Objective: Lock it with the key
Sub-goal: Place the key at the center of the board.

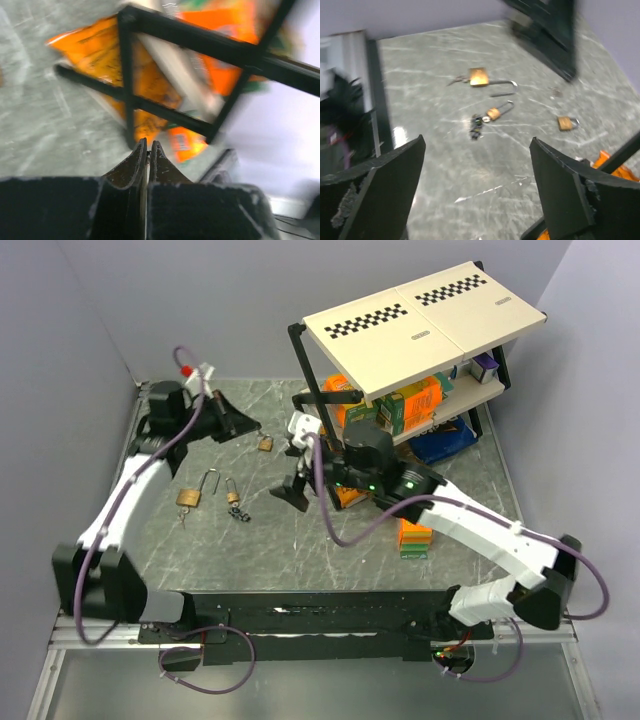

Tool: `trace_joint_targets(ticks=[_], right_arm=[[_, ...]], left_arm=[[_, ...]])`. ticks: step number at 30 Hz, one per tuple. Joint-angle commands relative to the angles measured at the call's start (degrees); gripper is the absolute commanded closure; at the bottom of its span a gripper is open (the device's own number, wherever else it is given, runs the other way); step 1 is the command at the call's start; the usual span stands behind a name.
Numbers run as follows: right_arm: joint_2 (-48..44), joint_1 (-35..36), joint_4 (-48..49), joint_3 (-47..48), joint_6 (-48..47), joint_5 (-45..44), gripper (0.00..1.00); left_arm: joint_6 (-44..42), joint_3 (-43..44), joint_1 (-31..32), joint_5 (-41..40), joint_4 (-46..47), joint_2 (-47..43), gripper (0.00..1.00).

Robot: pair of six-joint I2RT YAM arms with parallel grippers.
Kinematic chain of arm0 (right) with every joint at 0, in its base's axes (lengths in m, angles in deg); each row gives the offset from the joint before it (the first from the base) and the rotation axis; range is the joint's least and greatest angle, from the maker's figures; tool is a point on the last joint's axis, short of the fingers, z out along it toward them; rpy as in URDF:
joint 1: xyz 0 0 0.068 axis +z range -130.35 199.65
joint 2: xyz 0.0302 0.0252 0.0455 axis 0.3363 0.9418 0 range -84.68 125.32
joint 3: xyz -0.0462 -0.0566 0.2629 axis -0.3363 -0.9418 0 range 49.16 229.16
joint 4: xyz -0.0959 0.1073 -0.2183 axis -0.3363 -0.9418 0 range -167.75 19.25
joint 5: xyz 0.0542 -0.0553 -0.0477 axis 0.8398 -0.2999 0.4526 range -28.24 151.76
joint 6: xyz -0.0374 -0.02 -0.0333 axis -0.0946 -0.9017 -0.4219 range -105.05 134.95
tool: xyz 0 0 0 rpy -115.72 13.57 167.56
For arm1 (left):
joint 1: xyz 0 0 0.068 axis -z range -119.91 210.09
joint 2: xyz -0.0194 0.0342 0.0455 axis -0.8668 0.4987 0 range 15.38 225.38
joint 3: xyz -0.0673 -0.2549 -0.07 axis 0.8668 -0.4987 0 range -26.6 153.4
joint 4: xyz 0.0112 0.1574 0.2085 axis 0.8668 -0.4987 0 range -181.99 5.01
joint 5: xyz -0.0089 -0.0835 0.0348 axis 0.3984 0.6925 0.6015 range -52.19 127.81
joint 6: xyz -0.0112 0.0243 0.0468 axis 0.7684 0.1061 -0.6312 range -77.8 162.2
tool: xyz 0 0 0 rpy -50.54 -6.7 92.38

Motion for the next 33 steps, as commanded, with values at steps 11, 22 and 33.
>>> trace_joint_targets(ticks=[11, 22, 33], right_arm=[[-9.6, 0.8, -16.0, 0.3, -10.8, 4.4, 0.01], [-8.8, 0.5, -16.8, 0.5, -11.6, 2.8, 0.01], [-7.8, 0.4, -16.8, -0.1, -10.7, 3.4, 0.0]], left_arm=[[-20.9, 27.2, 9.1, -21.6, -22.6, 36.9, 0.99], [-21.8, 37.6, 10.2, -24.5, -21.5, 51.6, 0.99], [-22.2, 43.2, 10.2, -27.5, -19.9, 57.7, 0.99]])
